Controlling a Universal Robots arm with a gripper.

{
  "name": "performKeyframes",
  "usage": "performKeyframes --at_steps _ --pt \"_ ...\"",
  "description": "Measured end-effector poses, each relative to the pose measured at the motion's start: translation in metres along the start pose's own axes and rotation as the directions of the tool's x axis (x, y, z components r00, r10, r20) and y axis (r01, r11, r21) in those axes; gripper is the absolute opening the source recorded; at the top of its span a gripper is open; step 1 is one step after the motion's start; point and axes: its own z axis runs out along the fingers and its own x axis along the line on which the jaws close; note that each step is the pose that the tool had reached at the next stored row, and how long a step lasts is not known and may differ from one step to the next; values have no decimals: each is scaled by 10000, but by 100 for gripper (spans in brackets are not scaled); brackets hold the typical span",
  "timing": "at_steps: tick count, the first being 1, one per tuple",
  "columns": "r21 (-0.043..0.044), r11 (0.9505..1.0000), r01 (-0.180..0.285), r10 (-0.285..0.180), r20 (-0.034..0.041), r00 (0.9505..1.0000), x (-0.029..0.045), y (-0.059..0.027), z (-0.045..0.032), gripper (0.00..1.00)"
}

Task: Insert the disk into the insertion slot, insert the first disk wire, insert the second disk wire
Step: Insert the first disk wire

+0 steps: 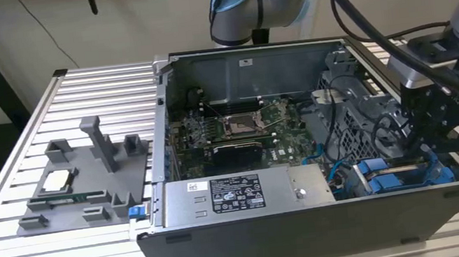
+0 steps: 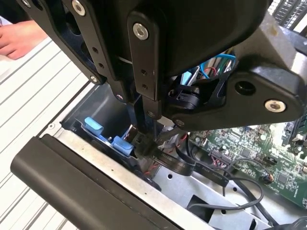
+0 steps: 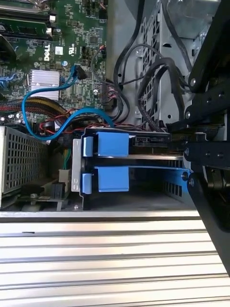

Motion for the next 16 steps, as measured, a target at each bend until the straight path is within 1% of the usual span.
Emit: performKeyframes --at_steps 7,9,12,16 --pt "0 10000 0 0 -7 10000 2 -9 31 20" --pt "0 10000 0 0 -4 10000 3 -8 58 20" --pt "0 10000 2 -2 -29 10000 6 -7 105 20" --pt "-9 10000 1 -1 -7 10000 6 -7 117 21"
